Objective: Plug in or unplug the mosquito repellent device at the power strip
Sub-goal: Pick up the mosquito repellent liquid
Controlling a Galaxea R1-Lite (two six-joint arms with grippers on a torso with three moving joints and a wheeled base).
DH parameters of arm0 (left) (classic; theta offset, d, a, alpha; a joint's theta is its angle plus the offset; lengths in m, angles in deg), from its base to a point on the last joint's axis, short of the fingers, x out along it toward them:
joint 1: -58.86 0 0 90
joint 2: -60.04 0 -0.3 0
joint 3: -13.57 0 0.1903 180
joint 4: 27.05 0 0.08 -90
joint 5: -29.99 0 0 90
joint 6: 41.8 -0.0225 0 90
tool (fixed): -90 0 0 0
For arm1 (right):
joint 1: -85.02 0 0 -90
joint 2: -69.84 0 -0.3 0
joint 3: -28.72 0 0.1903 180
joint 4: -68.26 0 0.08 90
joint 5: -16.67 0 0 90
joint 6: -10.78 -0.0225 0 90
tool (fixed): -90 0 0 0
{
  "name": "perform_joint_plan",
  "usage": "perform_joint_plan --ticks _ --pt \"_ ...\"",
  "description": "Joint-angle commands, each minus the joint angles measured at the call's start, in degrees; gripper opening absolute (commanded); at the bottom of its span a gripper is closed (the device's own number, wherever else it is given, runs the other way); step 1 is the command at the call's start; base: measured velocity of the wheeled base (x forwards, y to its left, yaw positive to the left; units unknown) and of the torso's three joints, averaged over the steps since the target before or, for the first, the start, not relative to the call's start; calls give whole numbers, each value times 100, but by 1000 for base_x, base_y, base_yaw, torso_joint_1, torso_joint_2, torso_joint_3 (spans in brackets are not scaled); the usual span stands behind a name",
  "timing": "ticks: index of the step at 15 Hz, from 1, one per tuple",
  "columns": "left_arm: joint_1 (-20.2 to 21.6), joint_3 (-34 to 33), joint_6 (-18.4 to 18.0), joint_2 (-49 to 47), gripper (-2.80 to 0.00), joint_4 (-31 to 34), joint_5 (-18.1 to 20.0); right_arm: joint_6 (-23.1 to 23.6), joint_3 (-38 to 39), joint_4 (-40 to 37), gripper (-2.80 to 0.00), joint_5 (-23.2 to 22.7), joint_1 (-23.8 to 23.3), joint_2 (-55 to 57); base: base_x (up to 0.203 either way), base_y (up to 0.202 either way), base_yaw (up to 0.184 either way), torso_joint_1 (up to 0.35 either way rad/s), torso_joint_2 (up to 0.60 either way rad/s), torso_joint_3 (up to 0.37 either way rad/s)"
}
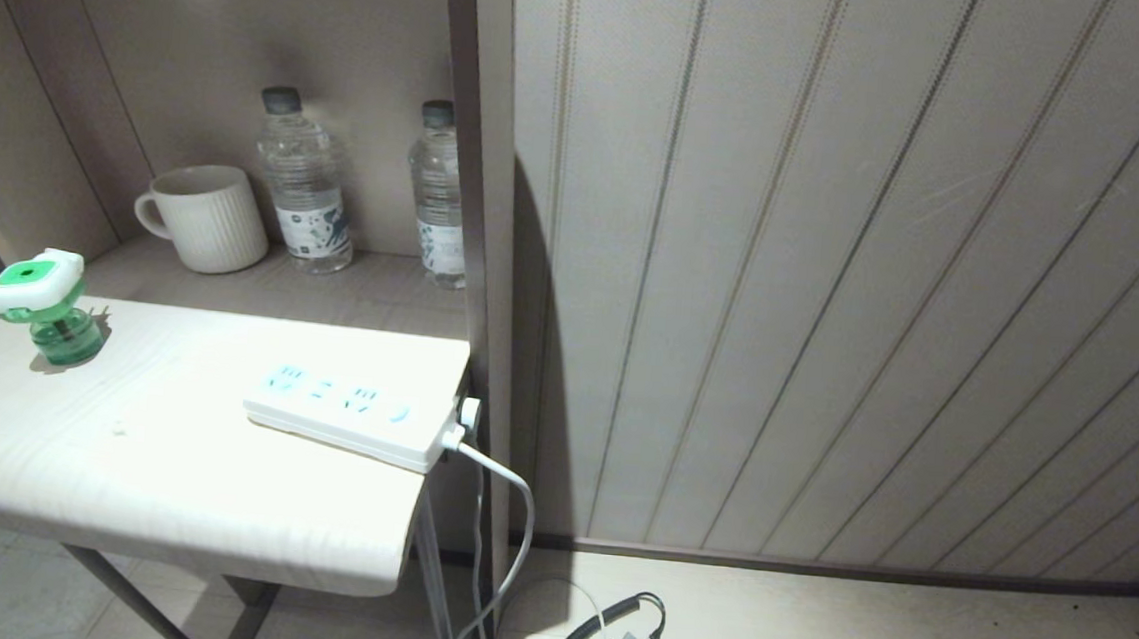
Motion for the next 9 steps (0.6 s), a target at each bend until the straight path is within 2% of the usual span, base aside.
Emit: perform_joint_plan --ticks 1,9 --pt "1 0 2 -1 -280 -7 0 -1 0 0 -280 0 2 0 0 0 0 0 0 0" --pt "2 0 -66 -9 -280 56 -43 8 0 0 -280 -9 2 0 0 0 0 0 0 0"
